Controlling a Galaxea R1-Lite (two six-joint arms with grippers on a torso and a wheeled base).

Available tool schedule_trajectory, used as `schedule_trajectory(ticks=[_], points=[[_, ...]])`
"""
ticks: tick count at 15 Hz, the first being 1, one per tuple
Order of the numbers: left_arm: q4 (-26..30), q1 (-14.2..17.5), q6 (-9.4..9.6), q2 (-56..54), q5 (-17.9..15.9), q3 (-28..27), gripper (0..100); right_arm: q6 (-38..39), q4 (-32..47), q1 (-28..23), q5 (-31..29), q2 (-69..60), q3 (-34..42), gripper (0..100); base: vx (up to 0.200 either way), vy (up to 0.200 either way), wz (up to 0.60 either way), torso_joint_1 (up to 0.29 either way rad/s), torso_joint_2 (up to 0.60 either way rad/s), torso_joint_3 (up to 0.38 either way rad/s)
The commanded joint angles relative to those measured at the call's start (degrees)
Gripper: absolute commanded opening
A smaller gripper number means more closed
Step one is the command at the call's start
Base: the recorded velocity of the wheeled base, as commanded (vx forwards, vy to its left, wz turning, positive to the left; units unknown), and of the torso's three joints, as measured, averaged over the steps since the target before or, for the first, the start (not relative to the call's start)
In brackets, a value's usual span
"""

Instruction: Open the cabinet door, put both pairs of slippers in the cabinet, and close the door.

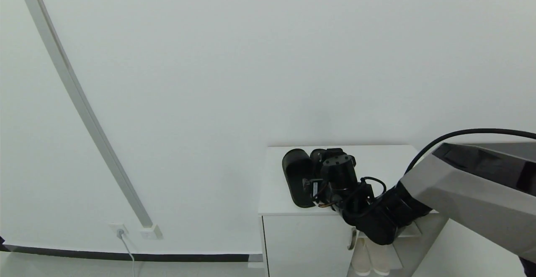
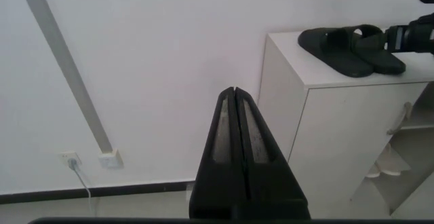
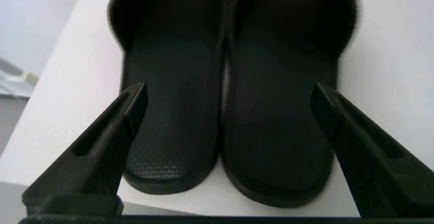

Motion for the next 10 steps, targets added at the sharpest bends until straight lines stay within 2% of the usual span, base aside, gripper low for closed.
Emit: schedule_trajectory(ticks=[1,6,10], points=[[0.0,0.0,-0.03,0.0,0.0,0.0,0,-0.5,-0.7,-1.9,0.4,4.5,-3.8,100,0.000,0.000,0.00,0.000,0.00,0.000],[0.0,0.0,0.06,0.0,0.0,0.0,0,-3.5,-0.6,-5.2,2.6,11.7,-15.0,100,0.000,0.000,0.00,0.000,0.00,0.000],[0.0,0.0,0.06,0.0,0.0,0.0,0,-6.0,-0.4,-5.8,2.6,15.0,-20.7,100,0.000,0.000,0.00,0.000,0.00,0.000]])
